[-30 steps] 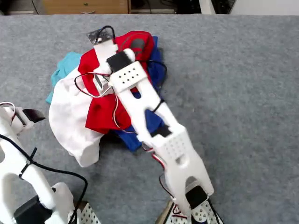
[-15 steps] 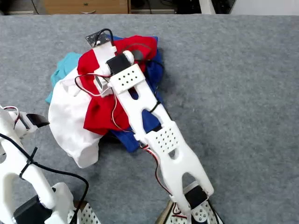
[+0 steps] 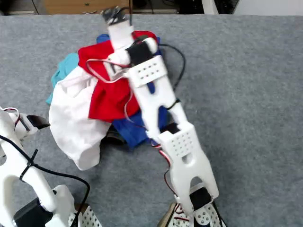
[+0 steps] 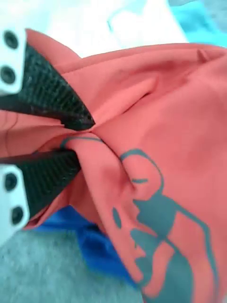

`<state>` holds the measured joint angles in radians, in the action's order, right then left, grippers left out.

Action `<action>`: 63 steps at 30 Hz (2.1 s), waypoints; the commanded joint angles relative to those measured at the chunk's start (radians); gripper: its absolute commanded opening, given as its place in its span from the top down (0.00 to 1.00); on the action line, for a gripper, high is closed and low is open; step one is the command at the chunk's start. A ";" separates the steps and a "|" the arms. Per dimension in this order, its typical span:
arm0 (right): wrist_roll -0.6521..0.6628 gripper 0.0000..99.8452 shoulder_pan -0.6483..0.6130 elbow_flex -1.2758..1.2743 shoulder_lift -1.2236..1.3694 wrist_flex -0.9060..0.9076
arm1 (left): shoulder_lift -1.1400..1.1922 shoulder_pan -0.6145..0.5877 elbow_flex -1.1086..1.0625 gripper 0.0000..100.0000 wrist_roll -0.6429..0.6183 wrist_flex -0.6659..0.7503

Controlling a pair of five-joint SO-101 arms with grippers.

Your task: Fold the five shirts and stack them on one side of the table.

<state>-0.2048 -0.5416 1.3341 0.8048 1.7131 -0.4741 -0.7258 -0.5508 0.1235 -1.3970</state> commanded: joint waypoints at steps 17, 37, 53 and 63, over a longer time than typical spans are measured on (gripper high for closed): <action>0.006 0.98 0.137 0.044 -0.305 -0.066 | -0.008 -0.012 0.009 0.64 0.000 -0.021; -0.037 0.84 0.134 -0.010 -0.147 -0.046 | -0.008 -0.006 0.015 0.64 0.002 -0.071; -0.115 0.93 0.226 0.166 0.067 -0.071 | -0.008 -0.014 0.005 0.64 0.002 -0.071; -0.023 0.97 0.262 0.209 -0.007 0.015 | -0.008 -0.011 0.005 0.64 0.000 -0.072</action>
<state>-0.2509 -0.2977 1.5321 0.8707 1.7085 -0.4741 -0.7319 -0.5508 0.1235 -1.4661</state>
